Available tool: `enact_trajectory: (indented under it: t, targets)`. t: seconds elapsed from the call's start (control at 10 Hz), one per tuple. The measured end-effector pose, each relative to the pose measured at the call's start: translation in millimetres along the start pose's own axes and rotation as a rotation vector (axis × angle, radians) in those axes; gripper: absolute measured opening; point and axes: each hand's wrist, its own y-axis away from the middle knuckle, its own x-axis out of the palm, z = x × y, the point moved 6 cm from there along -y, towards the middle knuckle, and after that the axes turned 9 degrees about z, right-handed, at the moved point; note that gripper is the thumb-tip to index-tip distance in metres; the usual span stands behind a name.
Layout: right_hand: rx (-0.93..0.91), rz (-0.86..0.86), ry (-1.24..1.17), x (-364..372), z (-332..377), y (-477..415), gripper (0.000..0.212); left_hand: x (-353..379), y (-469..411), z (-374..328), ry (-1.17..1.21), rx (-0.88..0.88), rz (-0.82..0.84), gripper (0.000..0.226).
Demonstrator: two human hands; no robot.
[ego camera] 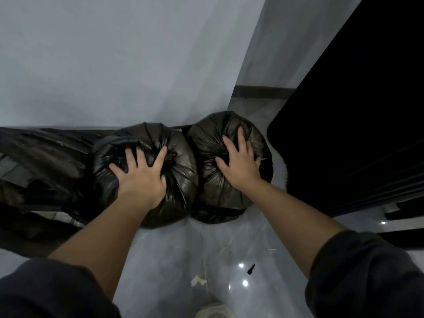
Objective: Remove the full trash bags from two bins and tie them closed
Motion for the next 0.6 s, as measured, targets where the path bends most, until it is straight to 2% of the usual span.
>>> enact_trajectory:
  t: [0.1, 0.2, 0.3, 0.4, 0.5, 0.6]
  targets:
    - [-0.004, -0.007, 0.007, -5, 3, 2, 0.068, -8, -1, 4, 0.071, 0.041, 0.058, 0.066]
    - [0.025, -0.059, 0.043, -6, 6, 11, 0.07, -20, 8, 12, 0.106, 0.045, -0.022, 0.062]
    - [0.023, -0.056, 0.081, 0, 10, 22, 0.073, -15, 23, 9, -0.035, 0.05, -0.034, 0.067]
    - [-0.012, -0.108, -0.03, -14, 26, 35, 0.074, -24, 33, 7, 0.001, 0.041, -0.128, 0.065]
    - [-0.207, -0.213, -0.3, -39, 63, 64, 0.068, -45, 49, 12, 0.022, -0.003, -0.286, 0.058]
    - [-0.423, -0.203, -0.874, -75, 92, 107, 0.055, -49, 55, 11, -0.011, -0.022, -0.309, 0.056]
